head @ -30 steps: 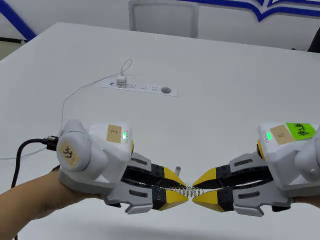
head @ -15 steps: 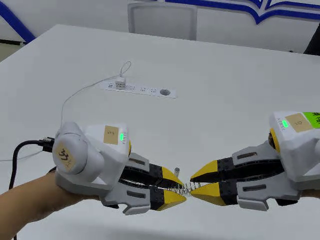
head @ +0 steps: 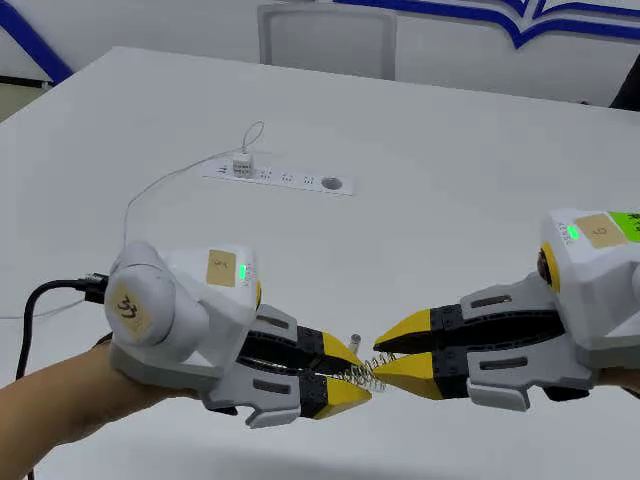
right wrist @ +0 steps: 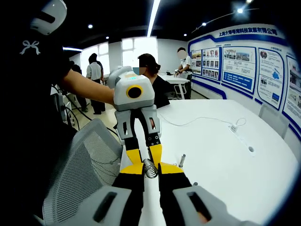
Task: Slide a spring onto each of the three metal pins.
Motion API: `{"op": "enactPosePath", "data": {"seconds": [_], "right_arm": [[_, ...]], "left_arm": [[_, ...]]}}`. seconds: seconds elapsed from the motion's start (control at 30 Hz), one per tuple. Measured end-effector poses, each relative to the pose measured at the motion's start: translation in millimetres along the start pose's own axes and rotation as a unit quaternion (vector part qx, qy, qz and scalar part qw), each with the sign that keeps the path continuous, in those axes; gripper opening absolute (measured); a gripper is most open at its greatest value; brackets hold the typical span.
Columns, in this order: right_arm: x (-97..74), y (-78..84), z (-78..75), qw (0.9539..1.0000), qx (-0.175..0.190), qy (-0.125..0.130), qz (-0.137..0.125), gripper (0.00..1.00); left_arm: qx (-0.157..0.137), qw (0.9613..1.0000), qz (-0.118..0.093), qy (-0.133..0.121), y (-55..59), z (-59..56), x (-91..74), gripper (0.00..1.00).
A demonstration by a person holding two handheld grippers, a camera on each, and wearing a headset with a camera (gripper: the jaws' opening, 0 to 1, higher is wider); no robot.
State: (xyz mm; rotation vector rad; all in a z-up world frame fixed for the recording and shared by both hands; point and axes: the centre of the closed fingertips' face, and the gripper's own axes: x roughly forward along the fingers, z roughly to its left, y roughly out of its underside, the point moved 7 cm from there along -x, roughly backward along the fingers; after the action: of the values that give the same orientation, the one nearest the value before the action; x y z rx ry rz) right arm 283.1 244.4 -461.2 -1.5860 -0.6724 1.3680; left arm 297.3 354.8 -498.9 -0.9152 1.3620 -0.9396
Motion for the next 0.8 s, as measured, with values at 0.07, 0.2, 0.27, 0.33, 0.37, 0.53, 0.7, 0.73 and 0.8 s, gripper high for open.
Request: {"op": "enactPosePath", "data": {"seconds": [0.07, 0.2, 0.27, 0.33, 0.37, 0.53, 0.7, 0.73, 0.8], "right_arm": [[-1.1, 0.2, -1.0, 0.9999, 0.013, 0.003, -0.009, 0.12], [-4.4, 1.1, -3.5, 0.9989, 0.038, 0.006, -0.028, 0.15], [-5.0, 1.2, -3.0, 0.9977, 0.058, -0.001, -0.036, 0.15], [-5.0, 3.0, -4.6, 0.9974, 0.062, 0.0, -0.036, 0.15], [-4.4, 3.8, -4.5, 0.9971, 0.066, 0.0, -0.037, 0.14], [-3.0, 3.1, -4.4, 0.996, 0.074, 0.002, -0.051, 0.12], [-2.0, -1.5, -0.9, 0.9967, 0.06, -0.006, -0.054, 0.11], [-1.3, -2.7, -0.4, 0.9969, 0.057, -0.006, -0.054, 0.11], [0.8, -5.0, -0.5, 0.9976, 0.05, -0.006, -0.048, 0.11]], "left_arm": [[0.0, 1.0, -0.003, -0.001, -0.6, 0.0, -0.3, 0.1], [0.001, 1.0, -0.001, -0.002, 0.4, 1.0, -0.7, 0.1], [0.0, 1.0, -0.005, -0.003, -0.4, 1.3, -0.7, 0.1], [-0.003, 0.9999, -0.013, -0.004, -2.7, 1.6, -0.7, 0.1], [-0.004, 0.9999, -0.016, -0.005, -3.8, 2.3, -0.7, 0.1], [-0.005, 0.9997, -0.024, -0.007, -6.4, 3.5, -0.9, 0.1], [-0.001, 0.9998, -0.02, -0.005, -5.6, 2.5, -0.4, 0.1], [-0.002, 0.9998, -0.02, -0.004, -5.8, 2.1, 0.2, 0.1], [0.003, 0.9999, -0.015, -0.004, -5.6, 1.6, 2.2, 0.1]]}}
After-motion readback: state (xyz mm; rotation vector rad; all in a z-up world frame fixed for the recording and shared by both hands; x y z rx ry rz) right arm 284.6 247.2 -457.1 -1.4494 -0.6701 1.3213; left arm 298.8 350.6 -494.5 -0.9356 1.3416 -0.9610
